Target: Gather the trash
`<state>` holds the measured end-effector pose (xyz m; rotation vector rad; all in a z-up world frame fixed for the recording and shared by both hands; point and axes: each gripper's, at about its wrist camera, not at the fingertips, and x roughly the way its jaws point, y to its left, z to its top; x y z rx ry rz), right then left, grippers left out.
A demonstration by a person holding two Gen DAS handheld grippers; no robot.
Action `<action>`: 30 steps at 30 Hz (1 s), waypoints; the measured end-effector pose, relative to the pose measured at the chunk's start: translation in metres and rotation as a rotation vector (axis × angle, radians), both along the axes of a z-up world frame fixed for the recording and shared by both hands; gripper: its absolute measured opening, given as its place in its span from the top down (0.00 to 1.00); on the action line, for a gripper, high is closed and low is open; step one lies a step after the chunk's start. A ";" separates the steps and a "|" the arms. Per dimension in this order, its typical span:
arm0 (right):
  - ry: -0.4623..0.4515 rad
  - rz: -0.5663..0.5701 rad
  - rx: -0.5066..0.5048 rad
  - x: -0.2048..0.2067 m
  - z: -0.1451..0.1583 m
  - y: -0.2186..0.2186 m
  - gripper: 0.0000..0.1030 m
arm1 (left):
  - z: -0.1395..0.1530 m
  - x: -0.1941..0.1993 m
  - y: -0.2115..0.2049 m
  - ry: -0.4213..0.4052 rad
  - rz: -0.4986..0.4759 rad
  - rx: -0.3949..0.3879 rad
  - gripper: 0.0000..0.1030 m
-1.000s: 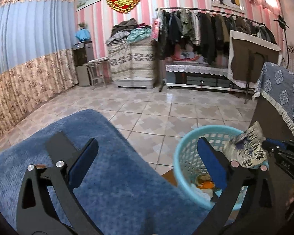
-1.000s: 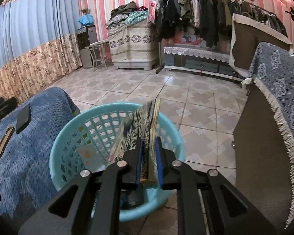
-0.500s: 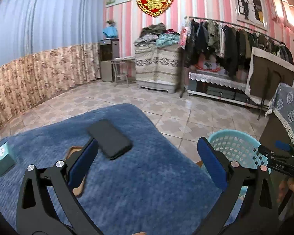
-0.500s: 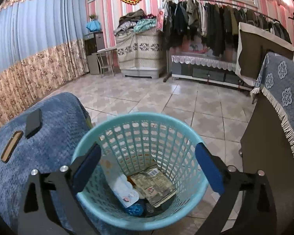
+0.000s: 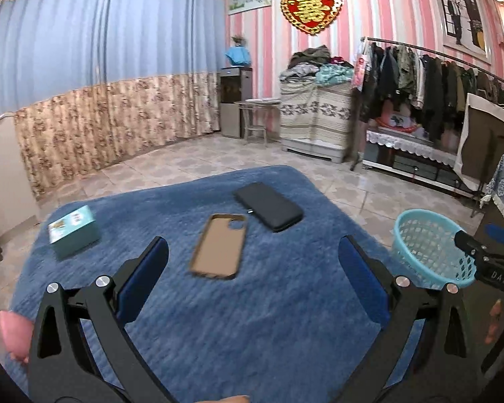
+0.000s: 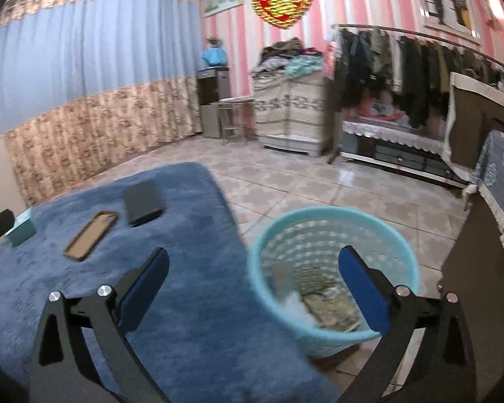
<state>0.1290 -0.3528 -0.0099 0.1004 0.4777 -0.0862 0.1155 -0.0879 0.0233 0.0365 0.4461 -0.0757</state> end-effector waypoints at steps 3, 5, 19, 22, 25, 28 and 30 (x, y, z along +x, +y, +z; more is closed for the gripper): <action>-0.005 0.049 0.005 -0.009 -0.003 0.026 0.04 | -0.001 -0.019 0.015 -0.008 0.031 0.010 0.05; -0.005 0.078 -0.004 -0.014 -0.005 0.041 0.04 | -0.006 -0.032 0.026 -0.003 0.047 0.008 0.05; -0.065 0.161 -0.044 -0.056 -0.011 0.104 0.04 | -0.035 -0.077 0.067 -0.011 0.120 -0.031 0.05; -0.079 0.155 -0.040 -0.061 -0.011 0.108 0.04 | -0.036 -0.081 0.068 -0.017 0.115 -0.037 0.05; -0.086 0.153 -0.050 -0.065 -0.012 0.109 0.04 | -0.035 -0.087 0.070 -0.028 0.119 -0.044 0.05; -0.100 0.149 -0.058 -0.071 -0.011 0.109 0.04 | -0.036 -0.090 0.071 -0.031 0.117 -0.044 0.05; -0.107 0.146 -0.059 -0.072 -0.009 0.109 0.04 | -0.035 -0.089 0.071 -0.033 0.113 -0.045 0.05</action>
